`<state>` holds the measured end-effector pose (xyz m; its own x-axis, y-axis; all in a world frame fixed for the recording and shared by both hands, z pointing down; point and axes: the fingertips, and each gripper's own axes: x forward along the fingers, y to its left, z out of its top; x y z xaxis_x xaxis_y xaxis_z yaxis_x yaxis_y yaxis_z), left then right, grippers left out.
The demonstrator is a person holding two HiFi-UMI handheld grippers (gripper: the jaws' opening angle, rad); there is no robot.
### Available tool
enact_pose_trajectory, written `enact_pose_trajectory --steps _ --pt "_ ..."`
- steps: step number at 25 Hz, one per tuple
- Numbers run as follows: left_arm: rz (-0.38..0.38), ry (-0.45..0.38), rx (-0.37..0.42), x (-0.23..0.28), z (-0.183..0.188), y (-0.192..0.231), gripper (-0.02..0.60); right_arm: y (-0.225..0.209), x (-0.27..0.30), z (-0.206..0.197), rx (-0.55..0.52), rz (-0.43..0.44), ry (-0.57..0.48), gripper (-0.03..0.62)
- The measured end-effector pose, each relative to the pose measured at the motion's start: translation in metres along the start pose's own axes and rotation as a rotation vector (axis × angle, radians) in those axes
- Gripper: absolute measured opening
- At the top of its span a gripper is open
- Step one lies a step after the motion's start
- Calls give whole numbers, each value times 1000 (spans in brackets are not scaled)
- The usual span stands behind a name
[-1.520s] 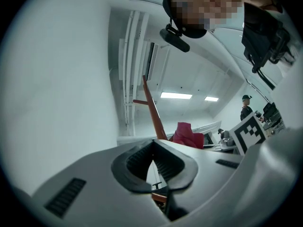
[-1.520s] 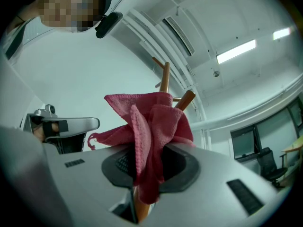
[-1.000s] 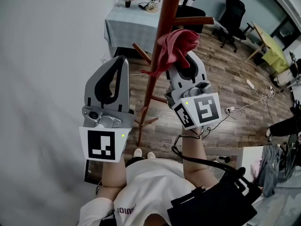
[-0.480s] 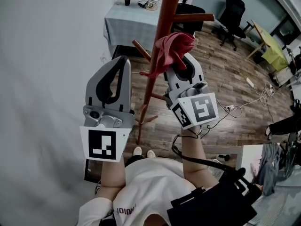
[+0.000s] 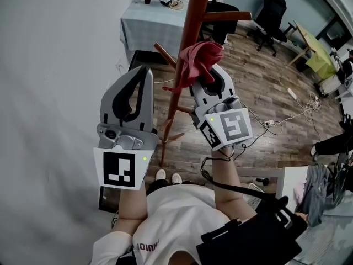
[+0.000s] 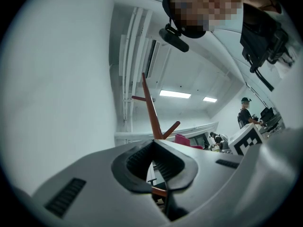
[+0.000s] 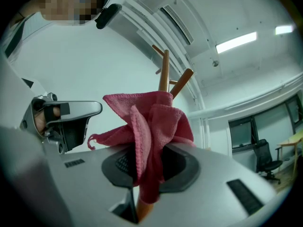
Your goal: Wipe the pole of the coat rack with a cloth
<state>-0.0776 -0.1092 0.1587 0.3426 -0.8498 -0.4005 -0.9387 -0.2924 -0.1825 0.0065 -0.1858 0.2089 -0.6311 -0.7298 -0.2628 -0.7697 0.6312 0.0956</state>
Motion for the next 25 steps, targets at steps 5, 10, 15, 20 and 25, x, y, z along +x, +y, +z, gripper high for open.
enact_pose_trajectory --steps 5,10,15,20,25 --pt "2 15 -5 -2 -5 1 12 1 -1 -9 7 -1 24 92" --pt "6 22 -15 -3 -11 3 12 2 -1 -21 17 -2 48 92" --pt "11 32 -23 -5 -15 2 12 3 -4 -32 28 -7 69 92" --pt "9 46 -27 -6 -19 -5 12 2 -11 -48 39 -10 106 92" --pt "10 58 -34 -6 -25 -5 12 5 -12 -55 42 -7 125 92"
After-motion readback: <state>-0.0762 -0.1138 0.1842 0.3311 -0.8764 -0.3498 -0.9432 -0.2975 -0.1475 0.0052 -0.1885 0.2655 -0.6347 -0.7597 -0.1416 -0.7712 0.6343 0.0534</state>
